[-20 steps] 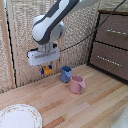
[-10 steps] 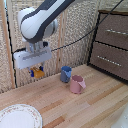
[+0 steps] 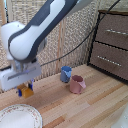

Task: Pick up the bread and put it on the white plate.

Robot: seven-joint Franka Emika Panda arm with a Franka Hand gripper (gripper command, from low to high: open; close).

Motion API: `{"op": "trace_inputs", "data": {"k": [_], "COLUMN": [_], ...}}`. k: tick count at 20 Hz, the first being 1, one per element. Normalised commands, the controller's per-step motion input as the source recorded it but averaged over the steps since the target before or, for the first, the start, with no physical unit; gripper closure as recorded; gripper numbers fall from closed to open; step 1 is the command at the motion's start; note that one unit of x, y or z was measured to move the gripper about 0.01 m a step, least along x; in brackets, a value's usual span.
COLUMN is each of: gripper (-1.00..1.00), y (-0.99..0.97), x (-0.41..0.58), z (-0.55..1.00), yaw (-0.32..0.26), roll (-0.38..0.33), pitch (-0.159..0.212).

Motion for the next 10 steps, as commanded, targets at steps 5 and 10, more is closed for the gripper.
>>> {"op": "trace_inputs", "data": {"k": [5,10], "gripper": [1.00,1.00], "y": [0.52,0.13], "x": [-0.050,0.274], "z": [-0.55,-0.28], "yaw": [0.001,0.006], "roll": [-0.128,-0.087], "pitch": [-0.098,-0.143]}}
